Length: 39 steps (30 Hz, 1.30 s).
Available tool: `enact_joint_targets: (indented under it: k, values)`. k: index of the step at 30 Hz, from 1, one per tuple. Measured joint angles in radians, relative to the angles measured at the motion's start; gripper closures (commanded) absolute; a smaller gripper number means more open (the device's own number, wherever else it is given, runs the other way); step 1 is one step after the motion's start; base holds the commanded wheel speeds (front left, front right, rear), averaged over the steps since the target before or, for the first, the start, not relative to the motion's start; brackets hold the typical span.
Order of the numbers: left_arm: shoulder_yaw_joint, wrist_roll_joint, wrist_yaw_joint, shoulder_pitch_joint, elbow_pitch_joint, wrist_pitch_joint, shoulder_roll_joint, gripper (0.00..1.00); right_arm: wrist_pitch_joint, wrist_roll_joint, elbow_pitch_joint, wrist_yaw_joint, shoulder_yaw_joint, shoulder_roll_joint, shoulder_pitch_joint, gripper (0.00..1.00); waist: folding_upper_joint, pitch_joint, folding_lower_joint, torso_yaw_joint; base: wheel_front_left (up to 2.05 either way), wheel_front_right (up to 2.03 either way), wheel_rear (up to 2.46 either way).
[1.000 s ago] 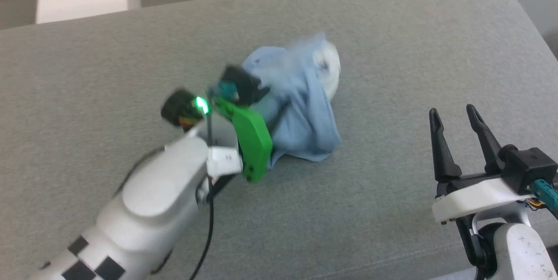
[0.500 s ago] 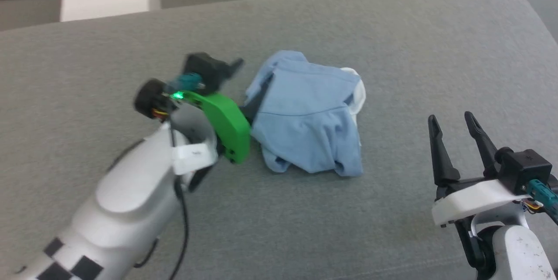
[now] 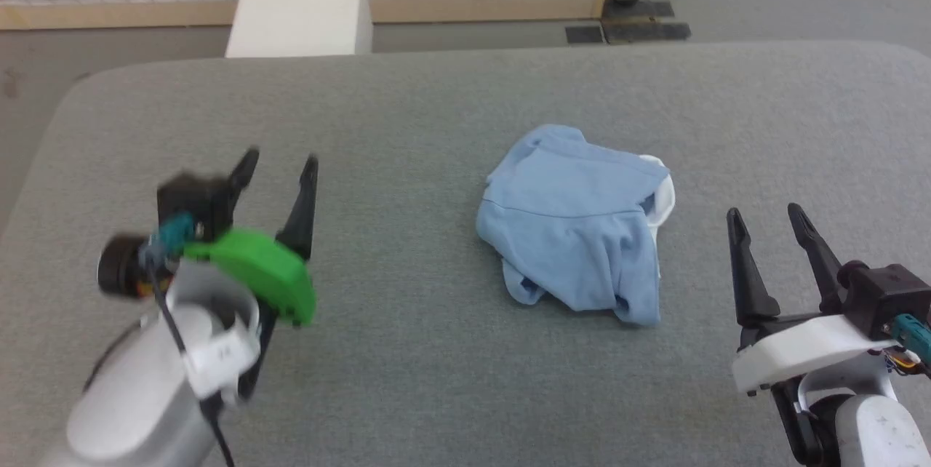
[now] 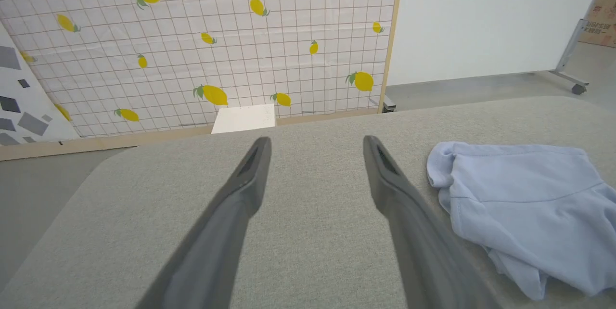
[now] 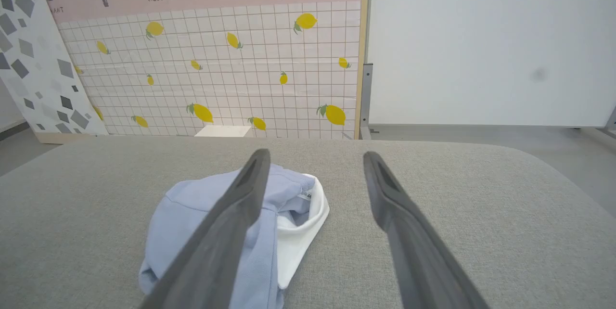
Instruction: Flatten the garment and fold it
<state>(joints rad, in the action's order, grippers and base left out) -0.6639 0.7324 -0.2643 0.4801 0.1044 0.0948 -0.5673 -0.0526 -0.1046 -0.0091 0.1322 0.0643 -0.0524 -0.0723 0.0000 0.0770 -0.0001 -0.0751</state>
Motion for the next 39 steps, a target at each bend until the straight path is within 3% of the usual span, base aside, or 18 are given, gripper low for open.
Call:
enact_joint_targets:
  k: [5,12,24,31,39]
  values:
    - [-0.012,-0.001,-0.061,-0.134,-0.067,0.034,-0.017,0.0,0.009,0.0,-0.011,0.0,0.006,0.0,0.024,0.0,0.0,-0.026,0.0,0.025,0.0,0.0,0.0]
    - [-0.049,-0.02,-0.089,-0.207,-0.135,0.062,-0.02,0.0,0.019,-0.001,-0.025,0.0,0.005,0.0,0.045,0.0,0.0,-0.038,0.0,0.049,0.0,0.0,0.0]
    - [-0.054,-0.024,-0.096,-0.218,-0.177,0.082,-0.021,0.0,0.03,0.0,-0.033,0.0,0.001,0.0,0.05,0.0,0.0,-0.033,0.0,0.036,0.0,0.0,0.0]
    - [-0.062,0.018,-0.042,-0.202,-0.205,0.002,-0.022,0.0,0.035,0.012,-0.057,0.0,-0.003,0.0,0.051,0.0,0.0,0.004,0.0,0.021,0.0,0.0,0.0]
    - [-0.083,0.128,0.063,-0.002,-0.235,-0.242,-0.015,0.0,0.028,0.027,-0.087,0.0,-0.004,0.0,0.046,0.0,0.0,0.094,0.0001,-0.012,0.0,0.0,0.0]
